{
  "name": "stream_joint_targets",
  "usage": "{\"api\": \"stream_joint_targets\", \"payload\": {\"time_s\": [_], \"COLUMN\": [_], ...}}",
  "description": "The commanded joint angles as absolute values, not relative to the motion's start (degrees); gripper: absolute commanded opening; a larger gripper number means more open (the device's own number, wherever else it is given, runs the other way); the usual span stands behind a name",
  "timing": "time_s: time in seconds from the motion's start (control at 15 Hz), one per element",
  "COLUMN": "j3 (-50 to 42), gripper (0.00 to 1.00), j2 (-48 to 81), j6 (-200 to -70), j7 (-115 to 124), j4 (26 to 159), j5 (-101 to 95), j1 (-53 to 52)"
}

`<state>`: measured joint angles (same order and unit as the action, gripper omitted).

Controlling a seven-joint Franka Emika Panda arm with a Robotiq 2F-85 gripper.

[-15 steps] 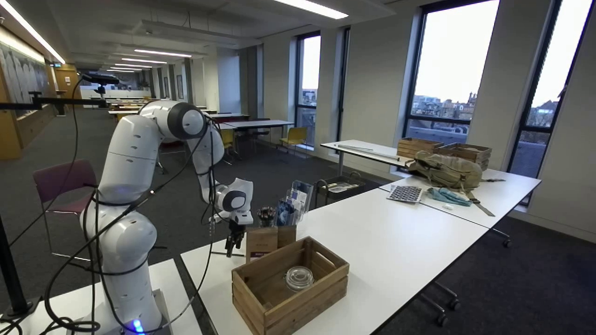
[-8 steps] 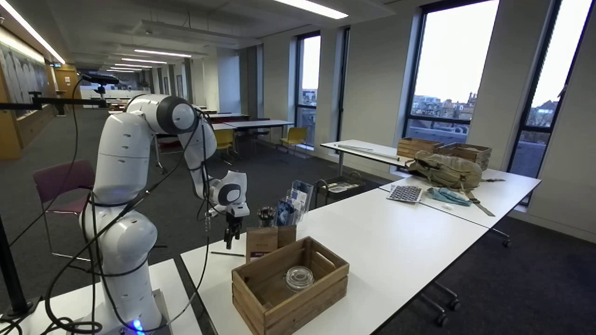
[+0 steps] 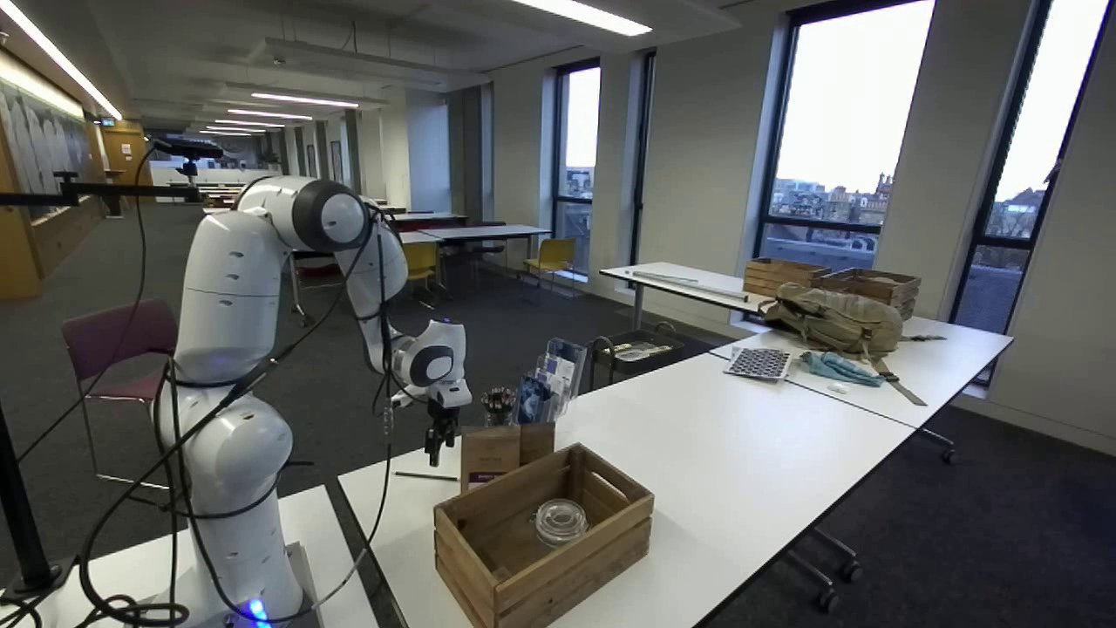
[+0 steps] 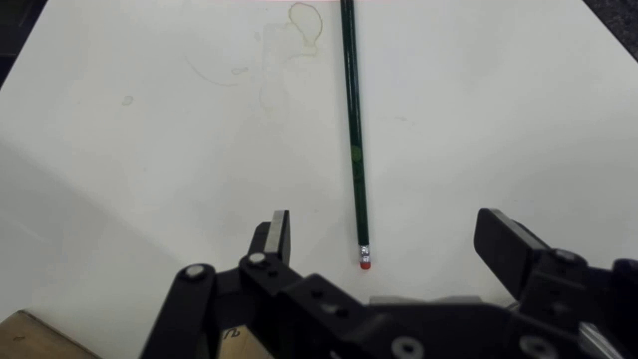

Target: Pick the pencil and put it in the holder

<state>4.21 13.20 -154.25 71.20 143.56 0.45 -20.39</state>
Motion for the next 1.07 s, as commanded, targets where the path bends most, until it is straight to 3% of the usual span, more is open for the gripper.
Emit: {"api": "stream_joint_targets", "payload": {"time_s": [0.0,1.0], "j3": [5.9,7.5], "gripper": [1.0,1.0], "j2": [15.0,19.3], "j6": [-155.9,-155.0], "j7": [66.3,58.9], "j4": [144.0,141.5], "j5": [3.3,9.0], "j1": [-16.8,-15.8]}}
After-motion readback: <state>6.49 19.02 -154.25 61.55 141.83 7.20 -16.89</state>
